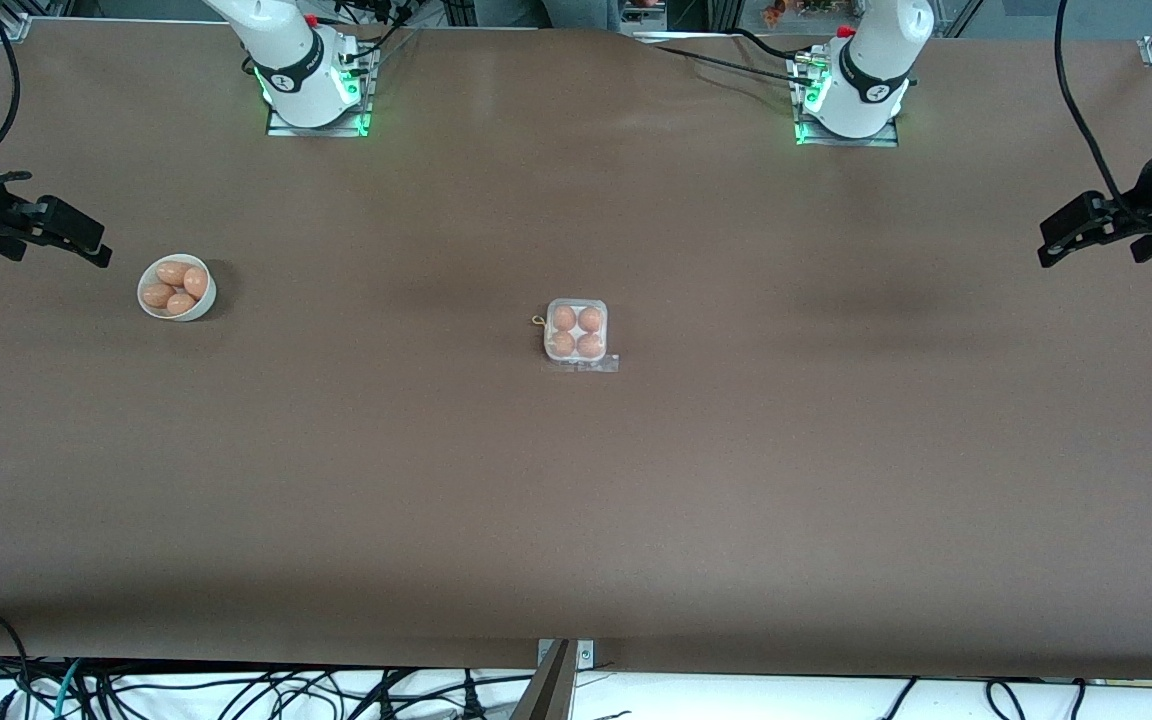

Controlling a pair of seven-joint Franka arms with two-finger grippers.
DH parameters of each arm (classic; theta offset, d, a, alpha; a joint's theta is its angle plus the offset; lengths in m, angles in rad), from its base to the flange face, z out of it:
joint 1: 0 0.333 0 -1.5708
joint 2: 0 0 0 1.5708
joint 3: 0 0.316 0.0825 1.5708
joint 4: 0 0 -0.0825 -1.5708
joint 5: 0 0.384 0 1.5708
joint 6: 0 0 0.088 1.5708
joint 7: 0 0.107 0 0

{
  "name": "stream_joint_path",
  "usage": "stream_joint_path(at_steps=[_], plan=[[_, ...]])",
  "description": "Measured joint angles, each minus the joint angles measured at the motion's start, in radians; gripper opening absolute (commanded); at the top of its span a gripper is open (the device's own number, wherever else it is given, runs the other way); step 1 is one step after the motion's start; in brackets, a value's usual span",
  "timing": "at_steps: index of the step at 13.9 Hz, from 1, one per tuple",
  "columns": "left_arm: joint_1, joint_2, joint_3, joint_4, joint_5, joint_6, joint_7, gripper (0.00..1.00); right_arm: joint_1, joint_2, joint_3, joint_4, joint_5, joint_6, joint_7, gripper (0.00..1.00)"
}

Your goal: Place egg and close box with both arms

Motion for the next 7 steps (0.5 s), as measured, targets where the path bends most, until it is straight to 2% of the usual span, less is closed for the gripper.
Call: stream_joint_path(at_steps=[2,7], plan=[[0.008,0.003,-0.002,-0.038,0.000,0.060,0.000,1.00,0.000,0.000,0.000,0.000,0.000,0.000,0.000,1.00],[0.037,0.005,-0.003,-0.081,0.000,0.104,0.040,1.00,0.000,0.000,0.000,0.000,0.000,0.000,0.000,1.00]])
